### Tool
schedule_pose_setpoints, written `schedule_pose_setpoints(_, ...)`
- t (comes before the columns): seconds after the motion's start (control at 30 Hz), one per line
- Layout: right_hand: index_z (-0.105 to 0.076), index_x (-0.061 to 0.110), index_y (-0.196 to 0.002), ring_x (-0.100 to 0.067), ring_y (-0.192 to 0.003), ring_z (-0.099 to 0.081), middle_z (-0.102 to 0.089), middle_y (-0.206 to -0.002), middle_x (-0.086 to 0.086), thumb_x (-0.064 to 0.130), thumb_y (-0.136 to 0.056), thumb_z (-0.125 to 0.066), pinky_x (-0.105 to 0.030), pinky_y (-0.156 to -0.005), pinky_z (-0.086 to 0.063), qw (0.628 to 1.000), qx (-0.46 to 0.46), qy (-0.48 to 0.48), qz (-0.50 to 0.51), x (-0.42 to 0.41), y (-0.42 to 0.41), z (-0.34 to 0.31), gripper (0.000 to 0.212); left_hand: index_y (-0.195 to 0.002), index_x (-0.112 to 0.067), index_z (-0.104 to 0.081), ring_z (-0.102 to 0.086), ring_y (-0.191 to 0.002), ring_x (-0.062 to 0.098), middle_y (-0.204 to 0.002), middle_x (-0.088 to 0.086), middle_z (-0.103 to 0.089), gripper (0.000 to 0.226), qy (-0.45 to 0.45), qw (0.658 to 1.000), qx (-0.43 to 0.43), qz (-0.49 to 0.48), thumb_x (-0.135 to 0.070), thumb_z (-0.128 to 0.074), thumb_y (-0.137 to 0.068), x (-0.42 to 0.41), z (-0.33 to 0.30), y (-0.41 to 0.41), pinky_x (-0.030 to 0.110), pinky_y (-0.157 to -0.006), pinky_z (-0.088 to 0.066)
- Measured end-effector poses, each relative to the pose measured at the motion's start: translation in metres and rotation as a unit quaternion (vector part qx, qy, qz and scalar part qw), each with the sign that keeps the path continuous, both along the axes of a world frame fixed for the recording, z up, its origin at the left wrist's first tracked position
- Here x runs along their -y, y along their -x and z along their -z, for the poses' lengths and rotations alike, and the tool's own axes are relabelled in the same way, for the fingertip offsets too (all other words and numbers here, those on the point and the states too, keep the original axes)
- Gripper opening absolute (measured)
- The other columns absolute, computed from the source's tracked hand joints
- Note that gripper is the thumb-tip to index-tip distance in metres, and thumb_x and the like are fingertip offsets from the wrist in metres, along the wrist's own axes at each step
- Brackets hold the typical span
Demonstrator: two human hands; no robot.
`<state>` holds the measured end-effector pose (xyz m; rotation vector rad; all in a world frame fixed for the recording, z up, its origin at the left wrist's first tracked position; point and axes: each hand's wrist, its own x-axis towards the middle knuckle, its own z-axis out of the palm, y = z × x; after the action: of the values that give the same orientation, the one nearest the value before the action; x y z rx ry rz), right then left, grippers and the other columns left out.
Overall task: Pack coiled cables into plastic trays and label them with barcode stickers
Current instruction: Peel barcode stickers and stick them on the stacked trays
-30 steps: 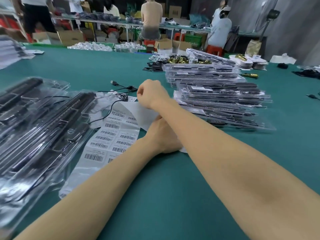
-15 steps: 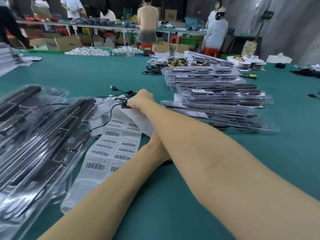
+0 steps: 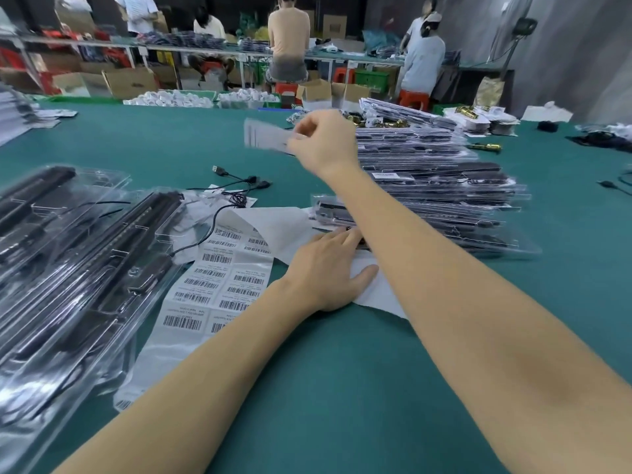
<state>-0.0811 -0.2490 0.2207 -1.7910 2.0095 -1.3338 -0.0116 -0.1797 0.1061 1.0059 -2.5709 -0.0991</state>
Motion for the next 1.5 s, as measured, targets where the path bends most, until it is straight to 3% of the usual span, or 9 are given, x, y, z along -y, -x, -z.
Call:
schedule_pose_setpoints(0.1,-0.069,0.011,-0.094,-0.021,-0.080,-0.072,-0.074,-0.087,-0.003,0.005,-0.077,-0.070,-0.041,-0.073,-0.061,0.997,0.045,0.035,-0.051,-0.050,0.036,0.008,0.019,-0.152,-0.022,-0.025,-0.052,-0.125,0.025,-0.140,0.000,-0.054,0.070,-0.028,0.999,-0.021,0.002,-0.055,-0.046,-0.094,-0.001,-0.001,0.003,0.039,-0.105,-0.039)
schedule_pose_setpoints(0.27,-0.074,0.019,-0.094,-0.006,-0.075,-0.067,-0.072,-0.082,0.008,0.008,-0.084,-0.069,-0.021,-0.069,-0.056,0.991,-0.006,0.130,-0.007,-0.118,0.083,0.050,0.016,-0.149,-0.020,-0.030,-0.057,-0.117,0.031,-0.131,0.007,-0.061,0.072,-0.033,0.998,-0.046,0.006,-0.056,-0.053,-0.091,0.001,0.001,0.002,0.040,-0.095,-0.046)
schedule_pose_setpoints(0.37,-0.075,0.017,-0.091,-0.008,-0.073,-0.064,-0.071,-0.082,0.009,0.005,-0.083,-0.071,-0.023,-0.066,-0.053,0.985,-0.050,0.167,0.017,-0.140,0.092,0.075,0.016,-0.146,-0.019,-0.033,-0.057,-0.116,0.029,-0.128,0.004,-0.062,0.070,-0.030,0.998,-0.047,0.011,-0.055,-0.055,-0.090,-0.001,0.003,0.003,0.038,-0.096,-0.043)
schedule_pose_setpoints(0.5,-0.081,0.019,-0.091,-0.016,-0.071,-0.065,-0.076,-0.085,0.004,0.007,-0.081,-0.075,-0.035,-0.070,-0.056,0.984,-0.119,0.125,0.048,-0.151,0.093,0.100,0.017,-0.144,-0.024,-0.040,-0.060,-0.108,0.030,-0.113,0.001,-0.066,0.065,-0.044,0.997,-0.062,0.008,-0.053,-0.056,-0.088,0.000,0.001,0.001,0.035,-0.091,-0.047)
schedule_pose_setpoints(0.67,-0.082,0.025,-0.095,-0.026,-0.080,-0.069,-0.077,-0.083,-0.003,0.017,-0.083,-0.075,-0.035,-0.066,-0.053,0.975,-0.132,0.100,0.148,-0.147,0.091,0.102,0.016,-0.115,-0.020,-0.052,-0.058,-0.097,0.029,-0.094,0.001,-0.059,0.047,-0.014,1.000,0.005,-0.017,-0.060,-0.046,-0.091,0.002,0.003,0.005,0.034,-0.083,-0.043)
schedule_pose_setpoints(0.9,-0.078,0.020,-0.093,-0.027,-0.077,-0.065,-0.070,-0.090,0.003,0.011,-0.085,-0.069,-0.033,-0.061,-0.049,0.971,-0.183,0.073,0.136,-0.144,0.086,0.101,0.015,-0.134,-0.026,-0.047,-0.056,-0.111,0.028,-0.119,0.004,-0.064,0.052,-0.008,1.000,-0.001,-0.009,-0.059,-0.045,-0.093,0.001,0.003,0.005,0.034,-0.094,-0.041)
schedule_pose_setpoints(1.1,-0.077,0.023,-0.104,-0.025,-0.091,-0.068,-0.075,-0.099,0.005,0.017,-0.084,-0.071,-0.034,-0.069,-0.053,0.975,-0.202,0.057,0.072,-0.149,0.070,0.103,0.022,-0.126,-0.027,-0.057,-0.058,-0.113,0.028,-0.125,0.001,-0.066,0.036,-0.005,0.999,-0.039,0.020,-0.041,-0.050,-0.094,-0.004,-0.003,0.004,0.032,-0.093,-0.043)
schedule_pose_setpoints(1.27,-0.077,0.026,-0.109,-0.027,-0.090,-0.067,-0.075,-0.102,0.007,0.016,-0.089,-0.071,-0.039,-0.064,-0.056,0.966,-0.243,0.081,0.026,-0.150,0.063,0.103,0.023,-0.096,-0.022,-0.057,-0.059,-0.102,0.031,-0.108,0.004,-0.068,0.017,-0.019,0.999,-0.026,0.014,-0.036,-0.049,-0.093,-0.005,-0.003,0.003,0.029,-0.080,-0.042)
schedule_pose_setpoints(1.5,-0.081,0.019,-0.098,-0.028,-0.079,-0.068,-0.074,-0.092,0.001,0.014,-0.088,-0.071,-0.036,-0.061,-0.053,0.966,-0.238,0.067,0.069,-0.142,0.072,0.104,0.015,-0.117,-0.018,-0.059,-0.057,-0.113,0.027,-0.122,0.003,-0.066,0.039,0.001,1.000,0.007,0.003,-0.047,-0.043,-0.096,-0.004,-0.003,0.006,0.031,-0.091,-0.038)
